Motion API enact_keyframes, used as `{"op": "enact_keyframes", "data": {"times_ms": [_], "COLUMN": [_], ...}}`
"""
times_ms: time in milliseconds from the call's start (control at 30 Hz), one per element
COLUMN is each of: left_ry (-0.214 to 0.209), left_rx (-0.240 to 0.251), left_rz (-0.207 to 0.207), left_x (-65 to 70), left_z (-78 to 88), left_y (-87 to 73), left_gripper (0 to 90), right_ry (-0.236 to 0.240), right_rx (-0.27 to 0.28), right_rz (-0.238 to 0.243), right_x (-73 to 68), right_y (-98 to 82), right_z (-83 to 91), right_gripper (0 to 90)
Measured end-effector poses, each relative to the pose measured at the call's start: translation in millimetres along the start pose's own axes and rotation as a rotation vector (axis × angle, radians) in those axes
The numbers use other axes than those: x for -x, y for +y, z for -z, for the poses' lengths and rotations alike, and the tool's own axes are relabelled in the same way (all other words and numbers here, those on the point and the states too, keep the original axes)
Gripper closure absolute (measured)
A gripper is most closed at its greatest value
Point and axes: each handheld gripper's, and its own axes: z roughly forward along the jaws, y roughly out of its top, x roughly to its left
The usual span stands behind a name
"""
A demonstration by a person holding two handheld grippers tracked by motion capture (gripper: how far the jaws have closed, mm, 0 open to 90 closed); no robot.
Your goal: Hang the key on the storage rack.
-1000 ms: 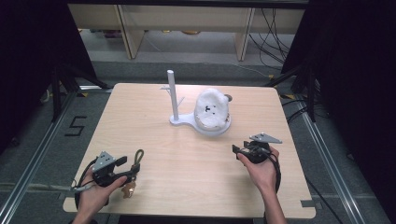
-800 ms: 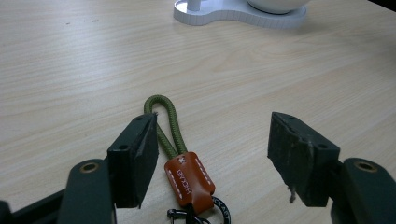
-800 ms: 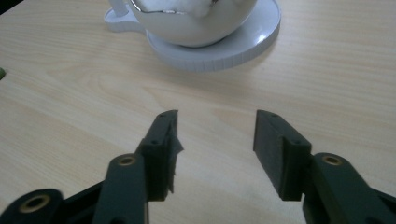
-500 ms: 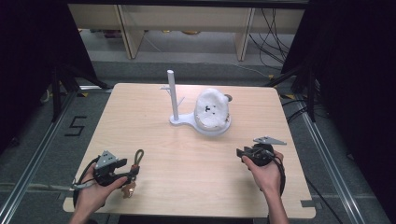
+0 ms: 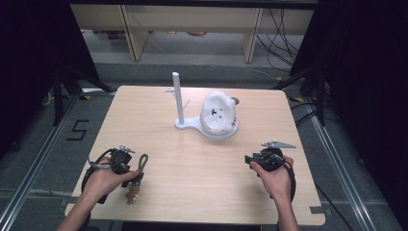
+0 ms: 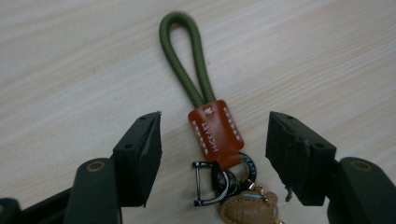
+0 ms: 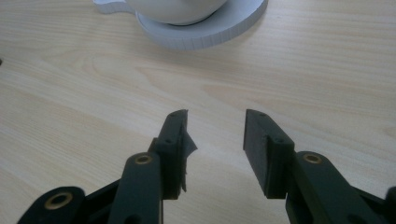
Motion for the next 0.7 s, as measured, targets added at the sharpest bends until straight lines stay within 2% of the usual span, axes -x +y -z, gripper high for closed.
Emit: {"op": "enact_keyframes", "data": {"times_ms": [67,133,200,233,267,400,433,467,533,633,700], "left_ry": [0.004,0.007,0.020,0.020,0.024,0.036,0.043,0.050,0.068,0.079,0.074], "left_rx": [-0.032,-0.071,-0.085,-0.083,-0.099,-0.118,-0.120,-0.126,-0.138,-0.146,-0.149], "left_rz": [0.022,0.023,0.039,0.096,0.090,0.081,0.083,0.077,0.050,0.057,0.041], "left_x": [1.5,1.9,2.6,6.0,5.4,4.9,5.7,6.5,7.4,11.5,12.4], "left_z": [-4.4,-7.9,-10.9,-13.3,-13.6,-14.5,-15.0,-15.4,-15.9,-17.0,-16.8], "left_y": [3.0,5.4,6.8,5.7,7.1,10.6,11.2,11.8,12.5,12.6,12.4], "left_gripper": [36.8,37.0,38.1,38.7,40.2,42.2,42.5,42.8,44.7,48.4,51.8], "right_ry": [0.006,0.008,0.006,0.015,0.024,0.025,0.019,0.048,0.049,0.056,0.056], "right_rx": [-0.002,-0.005,-0.003,-0.002,-0.016,-0.005,-0.018,-0.014,-0.015,-0.015,-0.007], "right_rz": [-0.004,-0.005,-0.002,0.000,-0.012,-0.010,-0.015,-0.016,-0.014,-0.014,0.002], "right_x": [0.3,0.3,-0.6,-0.8,-2.8,-3.0,-3.7,-3.1,-3.1,-3.2,-2.4], "right_y": [0.0,0.0,0.2,0.2,0.5,0.2,0.4,0.1,-0.1,-0.1,0.1], "right_z": [-0.1,-0.2,-0.8,-0.8,0.7,-1.3,-0.1,-0.6,-0.8,-0.8,-1.6], "right_gripper": [60.1,59.8,59.4,59.3,59.1,58.8,58.6,58.4,58.4,58.2,58.0]}}
